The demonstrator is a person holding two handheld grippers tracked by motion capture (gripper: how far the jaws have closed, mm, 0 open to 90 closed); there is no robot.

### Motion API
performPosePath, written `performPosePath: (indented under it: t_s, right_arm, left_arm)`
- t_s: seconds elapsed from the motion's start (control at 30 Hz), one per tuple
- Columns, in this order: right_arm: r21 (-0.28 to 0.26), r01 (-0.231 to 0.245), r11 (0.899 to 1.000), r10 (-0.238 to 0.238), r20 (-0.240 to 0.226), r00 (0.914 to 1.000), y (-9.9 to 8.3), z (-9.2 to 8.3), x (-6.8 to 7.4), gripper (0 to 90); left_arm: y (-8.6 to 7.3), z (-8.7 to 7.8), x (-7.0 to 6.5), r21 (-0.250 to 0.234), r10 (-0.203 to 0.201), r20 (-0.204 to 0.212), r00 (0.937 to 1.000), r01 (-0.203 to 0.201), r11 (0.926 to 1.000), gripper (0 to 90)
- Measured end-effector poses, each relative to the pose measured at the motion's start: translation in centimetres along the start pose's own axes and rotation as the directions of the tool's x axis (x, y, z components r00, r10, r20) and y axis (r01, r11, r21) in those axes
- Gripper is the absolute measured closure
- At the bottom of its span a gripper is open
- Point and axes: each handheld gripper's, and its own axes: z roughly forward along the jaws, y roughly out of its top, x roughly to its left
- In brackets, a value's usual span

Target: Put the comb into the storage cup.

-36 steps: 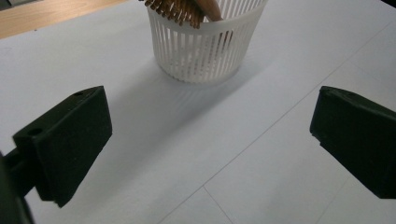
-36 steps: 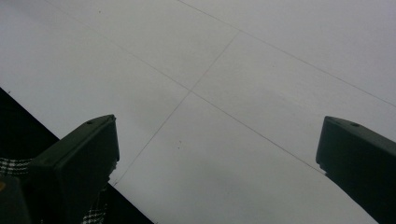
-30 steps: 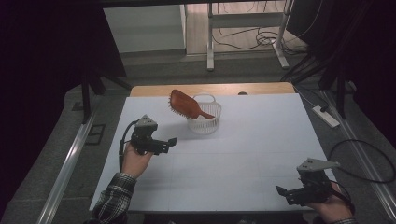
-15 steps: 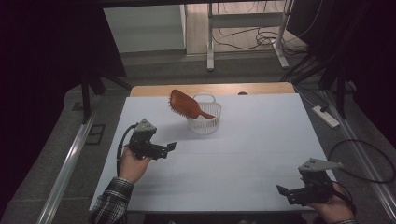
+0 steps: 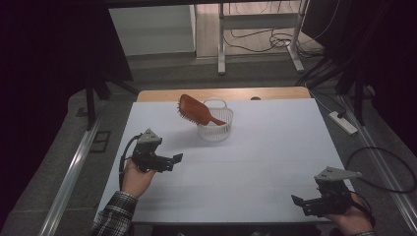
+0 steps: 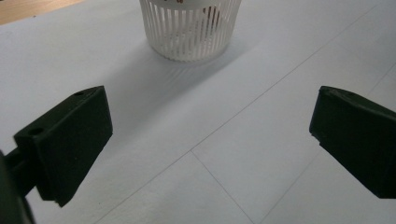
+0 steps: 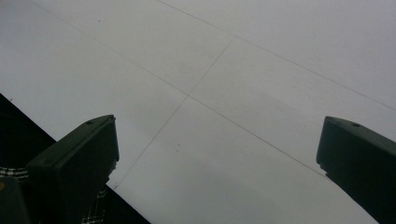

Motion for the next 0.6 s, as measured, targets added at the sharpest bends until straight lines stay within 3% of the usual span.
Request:
performPosePath:
  t_s: [0.6]
  right_arm:
    - [0.005, 0.006, 1.000, -0.006, -0.002, 1.0000, 0.1, 0.1, 0.0, 0.0]
  left_arm:
    - [-1.5, -1.5, -0.4, 0.002, -0.008, -0.017, 0.9998, 0.008, 1.0000, 0.5]
